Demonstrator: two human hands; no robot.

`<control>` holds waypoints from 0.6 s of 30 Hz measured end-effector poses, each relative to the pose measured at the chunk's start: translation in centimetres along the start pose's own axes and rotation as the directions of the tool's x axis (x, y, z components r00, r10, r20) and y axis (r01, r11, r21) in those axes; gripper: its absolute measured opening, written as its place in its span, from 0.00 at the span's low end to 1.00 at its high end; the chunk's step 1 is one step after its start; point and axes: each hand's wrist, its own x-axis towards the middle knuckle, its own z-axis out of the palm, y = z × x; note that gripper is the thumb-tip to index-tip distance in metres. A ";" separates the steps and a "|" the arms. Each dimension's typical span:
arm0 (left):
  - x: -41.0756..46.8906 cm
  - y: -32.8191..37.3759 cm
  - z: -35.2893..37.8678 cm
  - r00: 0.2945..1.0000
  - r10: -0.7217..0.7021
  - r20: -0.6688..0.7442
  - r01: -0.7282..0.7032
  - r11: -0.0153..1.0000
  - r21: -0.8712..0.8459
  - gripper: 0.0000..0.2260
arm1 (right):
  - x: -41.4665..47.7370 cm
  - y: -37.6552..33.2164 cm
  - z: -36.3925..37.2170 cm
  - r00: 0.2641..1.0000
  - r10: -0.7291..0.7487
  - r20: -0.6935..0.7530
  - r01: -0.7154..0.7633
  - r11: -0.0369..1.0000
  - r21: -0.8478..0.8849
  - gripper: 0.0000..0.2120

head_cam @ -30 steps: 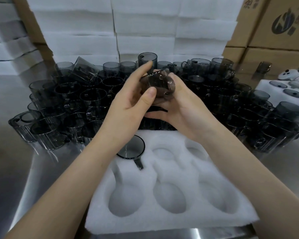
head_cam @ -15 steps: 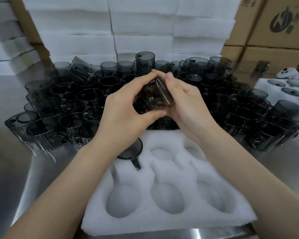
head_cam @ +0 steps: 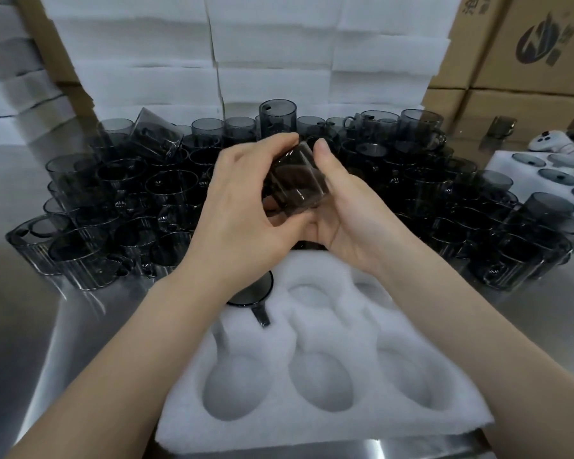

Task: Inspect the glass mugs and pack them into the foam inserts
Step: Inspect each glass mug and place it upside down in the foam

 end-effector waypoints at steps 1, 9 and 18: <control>0.0 0.1 0.1 1.000 -0.006 0.001 0.006 0.999 0.040 0.33 | 0.1 0.1 0.0 0.998 -0.041 -0.044 0.038 0.998 -0.055 0.23; -0.1 0.5 -0.4 1.000 0.001 0.013 0.000 0.996 -0.095 0.33 | 0.1 -0.3 -0.3 0.994 -0.051 -0.093 0.054 0.998 0.028 0.19; -0.2 0.2 -0.4 0.996 0.080 0.046 -0.063 0.953 -0.295 0.35 | -0.2 -0.7 -1.0 0.938 0.179 0.297 -0.244 0.949 0.200 0.28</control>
